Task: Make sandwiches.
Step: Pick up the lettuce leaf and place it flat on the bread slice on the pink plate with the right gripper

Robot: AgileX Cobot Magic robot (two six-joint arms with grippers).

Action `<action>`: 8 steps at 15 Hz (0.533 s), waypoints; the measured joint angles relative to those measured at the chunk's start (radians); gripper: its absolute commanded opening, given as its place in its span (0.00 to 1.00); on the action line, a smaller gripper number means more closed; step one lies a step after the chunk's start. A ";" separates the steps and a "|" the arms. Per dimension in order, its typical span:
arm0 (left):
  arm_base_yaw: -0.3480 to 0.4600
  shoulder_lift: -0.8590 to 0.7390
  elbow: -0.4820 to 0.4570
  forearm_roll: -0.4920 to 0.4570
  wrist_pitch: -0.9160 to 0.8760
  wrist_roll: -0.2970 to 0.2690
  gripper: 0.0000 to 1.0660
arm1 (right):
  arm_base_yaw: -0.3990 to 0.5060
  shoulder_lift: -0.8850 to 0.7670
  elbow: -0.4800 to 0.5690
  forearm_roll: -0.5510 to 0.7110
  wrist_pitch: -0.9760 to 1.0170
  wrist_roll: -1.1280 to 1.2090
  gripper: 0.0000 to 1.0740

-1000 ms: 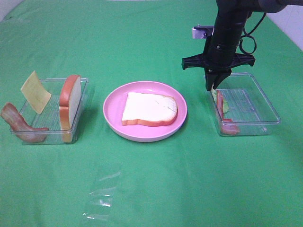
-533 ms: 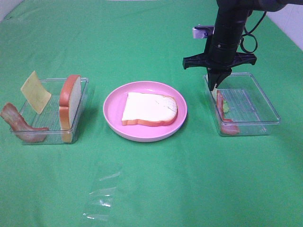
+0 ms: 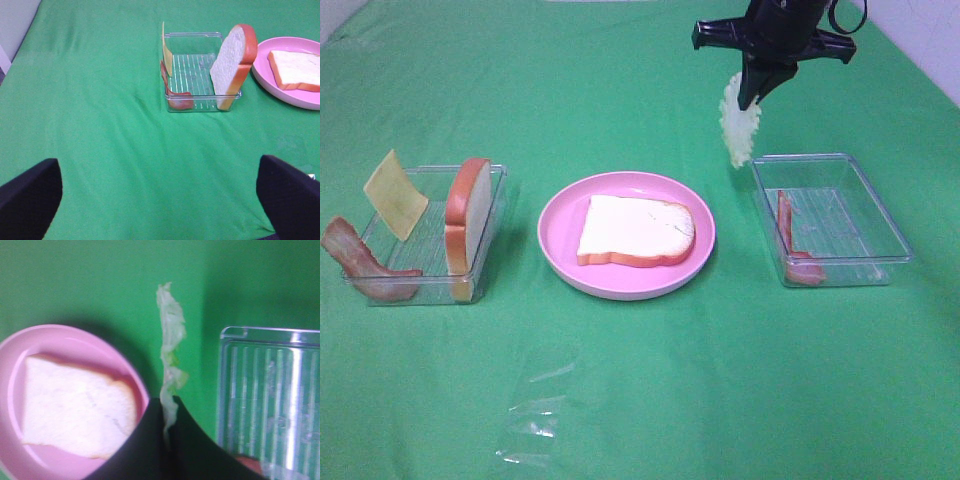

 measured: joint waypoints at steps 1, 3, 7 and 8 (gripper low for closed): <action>0.000 0.000 0.000 0.000 0.000 0.000 0.92 | 0.000 -0.026 0.000 0.080 0.000 -0.019 0.00; 0.000 0.000 0.000 0.000 0.000 0.000 0.92 | 0.000 -0.055 -0.004 0.294 0.000 -0.102 0.00; 0.000 0.000 0.000 0.000 0.000 0.000 0.92 | 0.000 -0.055 0.106 0.613 -0.001 -0.256 0.00; 0.000 0.000 0.000 0.000 0.000 0.000 0.92 | 0.000 -0.055 0.168 0.684 -0.005 -0.296 0.00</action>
